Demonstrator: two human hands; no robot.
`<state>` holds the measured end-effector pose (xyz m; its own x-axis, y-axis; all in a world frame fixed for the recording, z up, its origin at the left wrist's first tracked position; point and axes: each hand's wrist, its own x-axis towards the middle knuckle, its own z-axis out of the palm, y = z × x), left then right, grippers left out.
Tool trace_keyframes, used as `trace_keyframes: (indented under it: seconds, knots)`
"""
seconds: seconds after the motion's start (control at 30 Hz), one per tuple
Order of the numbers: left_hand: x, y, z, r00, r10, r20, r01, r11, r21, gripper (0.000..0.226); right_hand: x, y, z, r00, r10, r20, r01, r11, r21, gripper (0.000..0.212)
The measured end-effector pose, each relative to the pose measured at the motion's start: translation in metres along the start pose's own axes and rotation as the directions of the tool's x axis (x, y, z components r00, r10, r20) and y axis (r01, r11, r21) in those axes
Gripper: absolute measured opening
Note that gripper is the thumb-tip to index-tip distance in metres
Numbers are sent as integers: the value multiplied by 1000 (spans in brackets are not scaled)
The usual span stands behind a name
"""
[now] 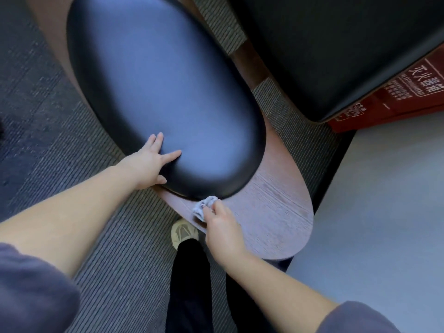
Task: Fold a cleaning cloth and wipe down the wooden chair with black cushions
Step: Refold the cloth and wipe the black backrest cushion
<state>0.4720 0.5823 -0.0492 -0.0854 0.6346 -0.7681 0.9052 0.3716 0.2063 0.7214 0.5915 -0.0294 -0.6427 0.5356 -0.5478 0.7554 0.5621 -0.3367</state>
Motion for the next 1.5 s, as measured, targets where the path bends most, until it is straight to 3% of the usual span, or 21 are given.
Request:
trace_keyframes:
  seconds: [0.2,0.33,0.47,0.53,0.67,0.9,1.03,1.1,1.23,1.37,1.43,1.5]
  knots:
    - [1,1,9,999,-24,-39,23,999,-38,79,18,-37,12,979,-196,49,196,981,6,30]
    - [2,8,6,998,-65,-1,64,997,-41,78,2,1,1,968,-237,86,237,972,8,33]
    - [-2,26,2,994,-103,33,104,993,-48,77,-28,73,-35,985,-155,72,163,981,-107,42]
    - [-4,36,5,993,-103,52,105,993,-54,77,-29,107,-54,999,-33,16,35,987,-159,48]
    - [-9,60,15,992,-101,74,104,994,-38,79,-20,115,-62,991,100,-91,-116,976,-186,41]
    - [-16,75,22,994,-81,80,83,996,-24,78,-20,14,-15,983,-161,90,167,985,-54,37]
    - [-19,79,21,993,-86,76,89,996,-29,76,-33,37,-21,953,-286,96,291,956,-35,32]
    - [-21,82,22,993,-91,78,94,995,-36,76,-42,76,-38,965,-256,59,260,963,-71,28]
    - [-25,92,24,992,-102,73,105,994,-37,78,-39,159,-91,996,-56,-67,39,972,-233,33]
    - [-30,96,24,991,-113,72,116,992,-43,82,-39,171,-102,989,85,-124,-115,959,-260,38]
    - [-35,99,25,991,-98,93,104,992,-67,80,-48,152,-96,994,1,-110,-35,951,-307,36]
    - [-44,106,26,992,-82,91,90,992,-92,76,-55,131,-93,988,-151,27,153,947,-282,33]
